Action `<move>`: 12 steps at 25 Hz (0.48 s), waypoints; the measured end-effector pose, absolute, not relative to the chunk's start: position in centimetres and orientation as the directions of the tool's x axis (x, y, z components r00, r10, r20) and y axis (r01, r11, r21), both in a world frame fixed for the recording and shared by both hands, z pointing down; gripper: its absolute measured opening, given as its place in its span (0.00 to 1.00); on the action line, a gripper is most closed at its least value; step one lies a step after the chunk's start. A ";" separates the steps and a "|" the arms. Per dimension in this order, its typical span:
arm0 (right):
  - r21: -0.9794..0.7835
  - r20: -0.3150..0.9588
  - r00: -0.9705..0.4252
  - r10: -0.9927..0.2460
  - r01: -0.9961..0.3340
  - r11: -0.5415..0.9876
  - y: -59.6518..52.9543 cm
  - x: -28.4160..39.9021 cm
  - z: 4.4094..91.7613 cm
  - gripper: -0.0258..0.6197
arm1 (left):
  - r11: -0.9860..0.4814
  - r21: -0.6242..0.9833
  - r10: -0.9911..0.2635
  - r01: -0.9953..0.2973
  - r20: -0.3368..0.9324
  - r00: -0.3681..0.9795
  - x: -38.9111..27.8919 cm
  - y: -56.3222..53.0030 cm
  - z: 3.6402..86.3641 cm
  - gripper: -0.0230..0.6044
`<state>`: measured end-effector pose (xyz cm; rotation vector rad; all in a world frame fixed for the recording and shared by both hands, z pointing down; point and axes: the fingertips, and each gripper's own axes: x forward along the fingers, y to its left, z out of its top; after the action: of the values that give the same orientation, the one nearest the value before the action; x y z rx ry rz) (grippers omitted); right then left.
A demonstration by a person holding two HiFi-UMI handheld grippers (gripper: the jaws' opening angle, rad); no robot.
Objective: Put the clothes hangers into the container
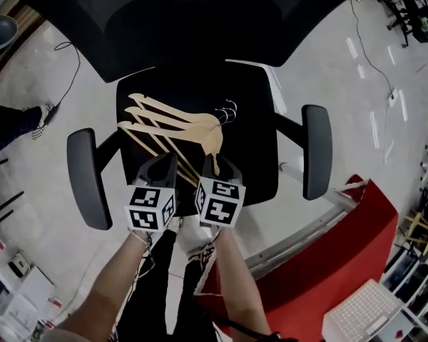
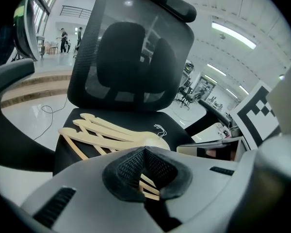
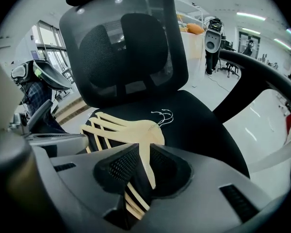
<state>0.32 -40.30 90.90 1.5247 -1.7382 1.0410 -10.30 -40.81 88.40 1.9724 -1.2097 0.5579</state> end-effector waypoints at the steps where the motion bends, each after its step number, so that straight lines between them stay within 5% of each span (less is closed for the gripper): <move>1: -0.170 0.844 -0.165 -0.510 -0.985 0.038 -40.2 0.3 91.2 0.16 | -0.277 0.367 -0.561 -0.888 0.689 0.459 -10.3 -40.7 88.8 0.04; 12: -0.128 0.881 -0.166 -0.443 -0.985 0.116 -39.6 0.2 95.2 0.28 | -0.242 0.376 -0.545 -0.895 0.710 0.446 -10.6 -40.1 92.1 0.04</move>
<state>0.23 -39.58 95.20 1.4025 -1.7063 0.9980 -10.58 -40.05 92.07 1.9197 -1.2107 0.5693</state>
